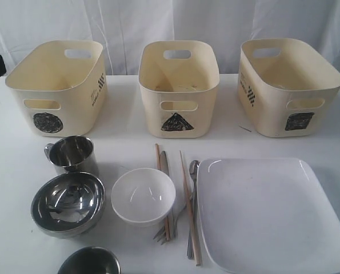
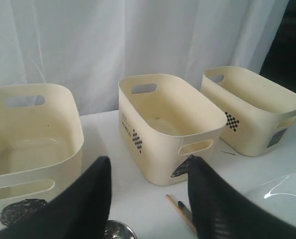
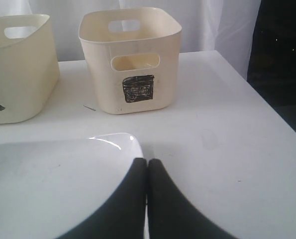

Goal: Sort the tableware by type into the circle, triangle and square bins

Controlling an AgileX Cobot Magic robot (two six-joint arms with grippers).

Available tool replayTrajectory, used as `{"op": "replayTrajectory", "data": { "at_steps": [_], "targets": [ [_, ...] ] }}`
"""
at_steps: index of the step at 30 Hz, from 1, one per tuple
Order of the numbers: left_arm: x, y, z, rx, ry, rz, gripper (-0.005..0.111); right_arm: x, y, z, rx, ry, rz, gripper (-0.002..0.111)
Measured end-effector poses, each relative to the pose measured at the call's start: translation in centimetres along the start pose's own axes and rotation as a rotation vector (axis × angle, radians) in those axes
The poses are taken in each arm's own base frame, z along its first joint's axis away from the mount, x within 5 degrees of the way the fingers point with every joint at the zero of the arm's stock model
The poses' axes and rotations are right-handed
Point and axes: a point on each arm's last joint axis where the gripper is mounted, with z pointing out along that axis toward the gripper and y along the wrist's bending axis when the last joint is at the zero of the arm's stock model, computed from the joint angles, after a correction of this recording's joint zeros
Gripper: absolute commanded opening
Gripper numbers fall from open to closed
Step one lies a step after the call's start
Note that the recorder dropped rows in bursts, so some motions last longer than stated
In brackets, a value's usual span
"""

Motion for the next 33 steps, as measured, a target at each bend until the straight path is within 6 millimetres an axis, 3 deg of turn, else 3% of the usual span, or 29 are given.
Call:
{"op": "replayTrajectory", "data": {
  "at_steps": [14,33],
  "targets": [
    [0.02,-0.96,0.04,0.069,0.008,-0.073,0.052,0.00,0.00,0.00,0.000,0.000,0.000,0.000],
    [-0.18,-0.04,0.05,-0.031,-0.017,-0.075,0.052,0.00,-0.02,0.00,0.002,0.000,-0.007,0.000]
  ]
}}
